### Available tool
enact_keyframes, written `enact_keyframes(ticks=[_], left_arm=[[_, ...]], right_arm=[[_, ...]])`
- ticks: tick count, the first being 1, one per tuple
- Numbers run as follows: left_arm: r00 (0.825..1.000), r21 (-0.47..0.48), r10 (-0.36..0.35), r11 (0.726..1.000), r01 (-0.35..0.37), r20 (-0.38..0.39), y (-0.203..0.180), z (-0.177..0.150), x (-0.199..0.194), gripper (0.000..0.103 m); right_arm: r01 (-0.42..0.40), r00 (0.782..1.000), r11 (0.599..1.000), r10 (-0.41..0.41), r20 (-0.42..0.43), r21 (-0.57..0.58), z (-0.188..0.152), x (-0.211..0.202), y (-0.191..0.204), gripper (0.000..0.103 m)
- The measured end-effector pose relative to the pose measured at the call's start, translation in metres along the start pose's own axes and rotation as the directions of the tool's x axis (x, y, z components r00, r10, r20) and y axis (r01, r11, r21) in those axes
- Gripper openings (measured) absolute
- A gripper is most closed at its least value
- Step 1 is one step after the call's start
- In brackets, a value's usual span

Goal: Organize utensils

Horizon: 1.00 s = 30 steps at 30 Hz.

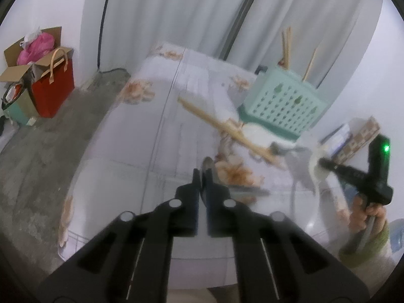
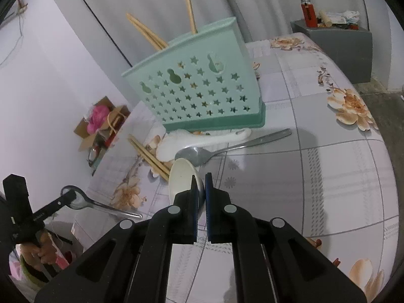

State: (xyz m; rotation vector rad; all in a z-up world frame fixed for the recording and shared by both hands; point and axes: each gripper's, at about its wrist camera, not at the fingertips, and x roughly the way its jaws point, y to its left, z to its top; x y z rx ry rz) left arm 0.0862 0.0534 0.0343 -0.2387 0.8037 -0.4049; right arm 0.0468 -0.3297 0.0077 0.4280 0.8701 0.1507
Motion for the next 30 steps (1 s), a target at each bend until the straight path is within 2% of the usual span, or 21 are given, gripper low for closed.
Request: enact_keyframes(ticks=[4, 8, 11, 17, 20, 21, 26, 28, 30], left_arm=[[0.998, 0.013, -0.008, 1.000, 0.007, 0.060, -0.008, 0.015, -0.015, 0.001], [0.991, 0.020, -0.046, 0.999, 0.044, 0.125, -0.017, 0.037, -0.030, 0.001], [0.978, 0.047, -0.074, 0.997, 0.066, 0.196, -0.027, 0.060, -0.042, 0.001], [0.926, 0.131, -0.117, 0.989, 0.075, 0.360, -0.065, 0.117, -0.063, 0.001], [0.906, 0.193, -0.110, 0.981, 0.032, 0.408, -0.090, 0.143, -0.059, 0.001], [0.907, 0.208, -0.107, 0.978, 0.022, 0.408, -0.096, 0.147, -0.055, 0.001], [0.936, 0.286, -0.056, 0.957, -0.049, 0.347, -0.125, 0.168, -0.022, 0.001], [0.950, 0.326, -0.029, 0.942, -0.078, 0.310, -0.137, 0.173, -0.006, 0.001], [0.956, 0.370, 0.011, 0.921, -0.124, 0.294, -0.148, 0.173, 0.008, 0.001]], right_arm=[[-0.003, 1.000, 1.000, 0.003, 0.027, 0.010, 0.003, -0.007, -0.002, 0.005], [-0.008, 0.999, 1.000, 0.007, 0.049, 0.020, 0.005, -0.013, -0.005, 0.005], [-0.012, 0.998, 1.000, 0.011, 0.067, 0.025, 0.007, -0.017, -0.008, 0.005], [-0.032, 0.995, 0.999, 0.029, 0.091, 0.034, 0.008, -0.025, -0.014, 0.005], [-0.039, 0.994, 0.998, 0.035, 0.099, 0.042, 0.008, -0.028, -0.020, 0.005], [-0.040, 0.994, 0.998, 0.036, 0.101, 0.044, 0.008, -0.029, -0.021, 0.005], [-0.038, 0.994, 0.998, 0.032, 0.107, 0.056, 0.007, -0.033, -0.031, 0.005], [-0.031, 0.994, 0.998, 0.024, 0.104, 0.060, 0.006, -0.033, -0.035, 0.005], [-0.023, 0.995, 0.998, 0.016, 0.102, 0.063, 0.005, -0.033, -0.040, 0.005]])
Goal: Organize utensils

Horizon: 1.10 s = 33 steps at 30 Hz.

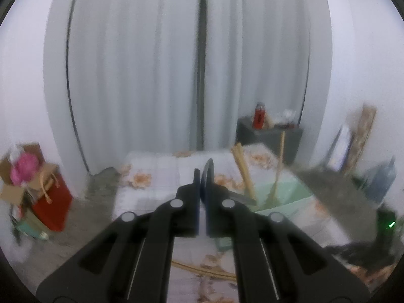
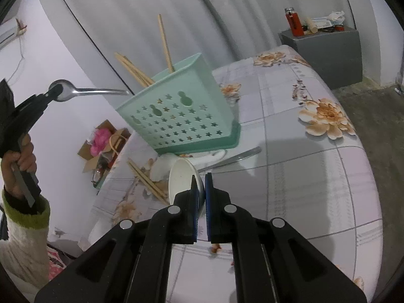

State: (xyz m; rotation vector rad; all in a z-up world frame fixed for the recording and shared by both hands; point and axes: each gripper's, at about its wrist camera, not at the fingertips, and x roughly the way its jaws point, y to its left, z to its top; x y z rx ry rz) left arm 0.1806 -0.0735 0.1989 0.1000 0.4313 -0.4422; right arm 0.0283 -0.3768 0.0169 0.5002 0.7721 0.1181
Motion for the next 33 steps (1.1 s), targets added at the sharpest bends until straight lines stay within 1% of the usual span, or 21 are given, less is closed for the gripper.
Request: enact_keyframes(ticks=[2, 6, 9, 11, 12, 13, 14, 15, 17, 19, 21, 25, 27, 30, 32, 33], left_arm=[[0.999, 0.051, 0.024, 0.998, -0.022, -0.028, -0.009, 0.001, 0.011, 0.001], [0.996, 0.111, 0.058, 0.993, -0.050, -0.071, -0.019, 0.002, 0.032, 0.001], [0.992, 0.120, 0.050, 0.992, -0.036, -0.117, -0.024, 0.002, 0.053, 0.002], [0.992, 0.095, 0.017, 0.995, -0.005, -0.128, -0.026, 0.002, 0.062, 0.003], [0.992, 0.067, -0.021, 0.997, 0.030, -0.128, -0.025, 0.002, 0.064, 0.009], [0.990, 0.033, -0.056, 0.998, 0.060, -0.128, -0.024, 0.002, 0.066, 0.022], [0.989, -0.001, -0.074, 0.997, 0.074, -0.126, -0.021, 0.001, 0.066, 0.028], [0.990, -0.019, -0.078, 0.997, 0.077, -0.119, -0.020, 0.000, 0.063, 0.032], [0.991, -0.036, -0.087, 0.996, 0.083, -0.104, -0.018, -0.004, 0.059, 0.033], [0.992, -0.043, -0.084, 0.996, 0.080, -0.095, -0.016, -0.008, 0.056, 0.037], [0.993, -0.053, -0.081, 0.996, 0.077, -0.081, -0.011, -0.013, 0.050, 0.039], [0.995, -0.092, -0.078, 0.993, 0.072, -0.064, 0.000, -0.023, 0.039, 0.042], [0.995, -0.123, -0.084, 0.989, 0.077, -0.058, 0.008, -0.031, 0.030, 0.044], [0.993, -0.163, -0.094, 0.983, 0.082, -0.068, 0.015, -0.047, 0.022, 0.047], [0.992, -0.188, -0.100, 0.979, 0.083, -0.080, 0.018, -0.060, 0.018, 0.049], [0.990, -0.197, -0.110, 0.976, 0.091, -0.088, 0.019, -0.069, 0.016, 0.051]], right_arm=[[0.002, 1.000, 1.000, -0.002, 0.001, 0.002, 0.000, 0.000, -0.002, 0.005], [0.001, 1.000, 1.000, -0.001, -0.002, 0.002, -0.001, 0.000, -0.004, 0.005], [0.001, 1.000, 1.000, -0.001, -0.004, 0.001, -0.002, 0.000, -0.004, 0.005], [0.002, 1.000, 1.000, -0.002, 0.001, 0.001, -0.001, -0.001, -0.004, 0.005], [0.001, 1.000, 1.000, -0.001, 0.003, 0.002, -0.001, -0.001, -0.004, 0.005], [0.001, 1.000, 1.000, -0.001, 0.004, 0.003, -0.001, -0.002, -0.004, 0.005], [0.002, 1.000, 1.000, -0.002, 0.006, 0.003, 0.000, -0.003, -0.004, 0.005], [0.004, 1.000, 1.000, -0.004, 0.008, 0.002, 0.000, -0.004, -0.004, 0.005], [0.008, 1.000, 1.000, -0.008, 0.014, 0.001, 0.001, -0.006, -0.004, 0.005], [0.014, 1.000, 1.000, -0.014, 0.026, -0.004, 0.004, -0.011, -0.003, 0.005], [0.021, 0.999, 1.000, -0.021, 0.042, -0.009, 0.007, -0.015, -0.001, 0.005], [0.043, 0.993, 0.999, -0.040, 0.107, -0.025, 0.022, -0.032, 0.005, 0.005], [0.063, 0.986, 0.997, -0.056, 0.158, -0.042, 0.034, -0.043, 0.010, 0.005], [0.120, 0.961, 0.989, -0.095, 0.261, -0.084, 0.056, -0.064, 0.024, 0.005], [0.166, 0.937, 0.981, -0.124, 0.327, -0.105, 0.069, -0.076, 0.032, 0.005], [0.194, 0.919, 0.974, -0.139, 0.369, -0.116, 0.079, -0.083, 0.039, 0.005]])
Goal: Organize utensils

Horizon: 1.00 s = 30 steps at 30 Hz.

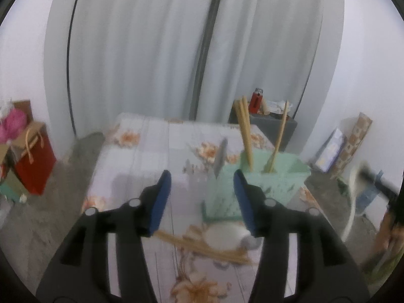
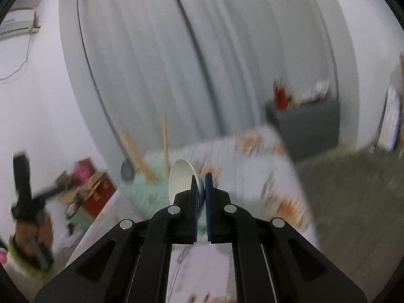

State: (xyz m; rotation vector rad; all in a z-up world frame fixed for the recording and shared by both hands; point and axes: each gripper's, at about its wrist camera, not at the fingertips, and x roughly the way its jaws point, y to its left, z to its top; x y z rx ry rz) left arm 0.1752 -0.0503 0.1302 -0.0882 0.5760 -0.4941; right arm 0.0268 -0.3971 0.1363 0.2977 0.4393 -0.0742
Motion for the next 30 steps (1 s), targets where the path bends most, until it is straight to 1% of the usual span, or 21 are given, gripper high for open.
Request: enact_keyframes(ticks=[2, 4, 5, 6, 9, 11, 14, 16, 19, 21, 23, 24, 27, 28, 29, 30], left_arm=[[1.000, 0.005, -0.007, 1.000, 0.007, 0.000, 0.000, -0.011, -0.002, 0.053], [1.000, 0.009, -0.010, 1.000, 0.010, -0.006, -0.002, -0.025, -0.003, 0.055], [1.000, 0.002, -0.023, 1.000, 0.023, -0.018, -0.003, -0.033, -0.001, 0.056], [0.999, -0.009, -0.031, 0.999, 0.031, -0.034, -0.003, -0.039, 0.000, 0.056], [0.997, -0.037, -0.057, 0.998, 0.055, -0.058, -0.004, -0.054, 0.002, 0.056], [0.995, -0.044, -0.070, 0.997, 0.067, -0.068, -0.002, -0.064, 0.002, 0.056], [0.995, -0.053, -0.067, 0.997, 0.064, -0.068, 0.005, -0.073, 0.000, 0.057], [0.995, -0.075, -0.070, 0.995, 0.065, -0.066, 0.012, -0.078, -0.001, 0.058], [0.996, -0.095, -0.066, 0.994, 0.059, -0.068, 0.023, -0.081, 0.000, 0.058], [0.995, -0.105, -0.064, 0.993, 0.056, -0.071, 0.027, -0.082, 0.001, 0.058], [0.995, -0.115, -0.064, 0.992, 0.055, -0.074, 0.031, -0.083, 0.002, 0.058], [0.995, -0.120, -0.064, 0.991, 0.055, -0.075, 0.032, -0.084, 0.002, 0.058], [0.994, -0.132, -0.071, 0.989, 0.060, -0.079, 0.035, -0.087, 0.003, 0.059], [0.994, -0.133, -0.074, 0.989, 0.063, -0.080, 0.035, -0.088, 0.003, 0.059], [0.994, -0.134, -0.076, 0.989, 0.065, -0.080, 0.035, -0.088, 0.003, 0.059], [0.994, -0.134, -0.078, 0.989, 0.067, -0.080, 0.035, -0.089, 0.003, 0.059]], right_arm=[[0.028, 0.998, 0.999, -0.027, 0.055, -0.023, 0.016, -0.002, 0.007, 0.005], [0.062, 0.992, 0.997, -0.055, 0.117, -0.053, 0.032, -0.001, 0.017, 0.005], [0.085, 0.987, 0.994, -0.075, 0.143, -0.071, 0.038, 0.000, 0.022, 0.005], [0.127, 0.978, 0.987, -0.107, 0.181, -0.100, 0.044, 0.004, 0.030, 0.005], [0.183, 0.957, 0.973, -0.144, 0.251, -0.141, 0.055, 0.013, 0.046, 0.005], [0.233, 0.937, 0.958, -0.176, 0.300, -0.167, 0.059, 0.019, 0.056, 0.005], [0.300, 0.906, 0.931, -0.211, 0.366, -0.206, 0.060, 0.030, 0.072, 0.005], [0.352, 0.886, 0.904, -0.238, 0.398, -0.243, 0.057, 0.043, 0.081, 0.005], [0.397, 0.867, 0.873, -0.255, 0.427, -0.284, 0.046, 0.061, 0.089, 0.005], [0.419, 0.859, 0.853, -0.260, 0.440, -0.312, 0.037, 0.072, 0.094, 0.005], [0.430, 0.860, 0.835, -0.262, 0.438, -0.344, 0.025, 0.084, 0.098, 0.005], [0.428, 0.864, 0.829, -0.260, 0.431, -0.359, 0.020, 0.088, 0.099, 0.005], [0.399, 0.894, 0.824, -0.253, 0.370, -0.403, 0.002, 0.100, 0.102, 0.005], [0.377, 0.910, 0.828, -0.249, 0.331, -0.414, -0.004, 0.103, 0.101, 0.005], [0.364, 0.919, 0.832, -0.251, 0.303, -0.418, -0.007, 0.105, 0.102, 0.006], [0.342, 0.933, 0.844, -0.251, 0.260, -0.413, -0.012, 0.106, 0.099, 0.008]])
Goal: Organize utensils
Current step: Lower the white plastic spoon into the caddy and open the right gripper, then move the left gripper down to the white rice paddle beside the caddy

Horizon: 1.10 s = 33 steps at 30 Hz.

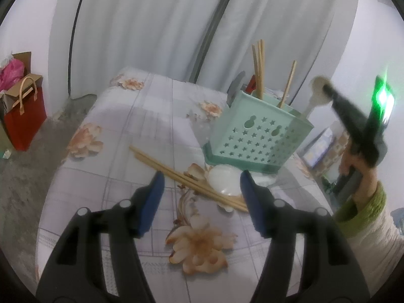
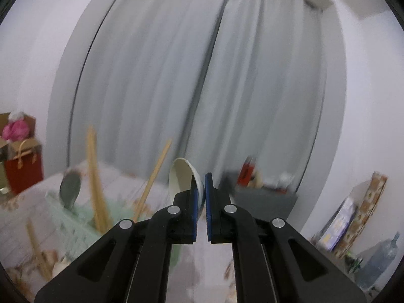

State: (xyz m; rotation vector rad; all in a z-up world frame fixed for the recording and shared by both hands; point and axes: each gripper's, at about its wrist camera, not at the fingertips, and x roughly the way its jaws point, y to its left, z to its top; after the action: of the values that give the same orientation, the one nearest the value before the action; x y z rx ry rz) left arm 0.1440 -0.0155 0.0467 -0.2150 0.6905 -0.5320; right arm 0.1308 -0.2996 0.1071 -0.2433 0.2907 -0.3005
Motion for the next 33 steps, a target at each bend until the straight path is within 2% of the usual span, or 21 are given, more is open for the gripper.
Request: enact_keyframes(ticks=[1, 3, 5, 8, 12, 16, 19, 23, 29, 31, 33], left_arm=[[1.000, 0.000, -0.002, 1.000, 0.002, -0.001, 0.000, 0.000, 0.000, 0.059], [1.000, 0.001, -0.002, 1.000, 0.002, -0.002, 0.000, -0.001, 0.000, 0.060], [1.000, -0.001, -0.005, 1.000, 0.005, -0.001, 0.000, -0.001, 0.000, 0.060], [1.000, -0.003, -0.010, 1.000, 0.010, 0.000, -0.001, -0.002, -0.001, 0.061], [1.000, 0.002, -0.017, 1.000, 0.017, -0.006, -0.008, -0.004, 0.000, 0.061], [1.000, 0.010, -0.030, 0.999, 0.030, -0.008, -0.016, -0.007, 0.000, 0.061], [0.999, 0.013, -0.052, 0.999, 0.052, -0.010, -0.023, -0.008, 0.001, 0.061], [0.994, 0.034, -0.103, 0.994, 0.104, -0.030, -0.036, -0.007, 0.009, 0.061], [0.980, 0.075, -0.173, 0.981, 0.180, -0.095, -0.057, -0.002, 0.044, 0.037], [0.978, 0.085, -0.166, 0.980, 0.178, -0.127, -0.062, -0.003, 0.060, 0.026], [0.975, 0.093, -0.156, 0.981, 0.172, -0.160, -0.065, -0.006, 0.075, 0.023]], right_arm=[[-0.019, 0.999, 1.000, 0.019, -0.030, 0.017, -0.004, -0.001, -0.002, 0.009], [-0.053, 0.994, 0.996, 0.059, -0.087, 0.072, -0.011, -0.001, -0.012, 0.027], [-0.069, 0.992, 0.989, 0.082, -0.095, 0.133, -0.014, -0.008, -0.023, 0.036], [-0.073, 0.991, 0.978, 0.093, -0.097, 0.195, -0.016, -0.021, -0.040, 0.041], [-0.081, 0.989, 0.958, 0.113, -0.101, 0.276, -0.017, -0.045, -0.061, 0.044], [-0.093, 0.981, 0.928, 0.147, -0.124, 0.360, -0.037, -0.056, -0.080, 0.044], [-0.126, 0.958, 0.893, 0.223, -0.180, 0.432, -0.060, -0.050, -0.085, 0.044], [-0.144, 0.924, 0.888, 0.278, -0.261, 0.436, -0.090, -0.053, -0.064, 0.044], [-0.163, 0.872, 0.856, 0.358, -0.335, 0.491, -0.127, -0.055, -0.049, 0.044], [-0.165, 0.864, 0.852, 0.367, -0.344, 0.496, -0.131, -0.055, -0.048, 0.044], [-0.166, 0.860, 0.848, 0.375, -0.347, 0.504, -0.134, -0.057, -0.050, 0.044]])
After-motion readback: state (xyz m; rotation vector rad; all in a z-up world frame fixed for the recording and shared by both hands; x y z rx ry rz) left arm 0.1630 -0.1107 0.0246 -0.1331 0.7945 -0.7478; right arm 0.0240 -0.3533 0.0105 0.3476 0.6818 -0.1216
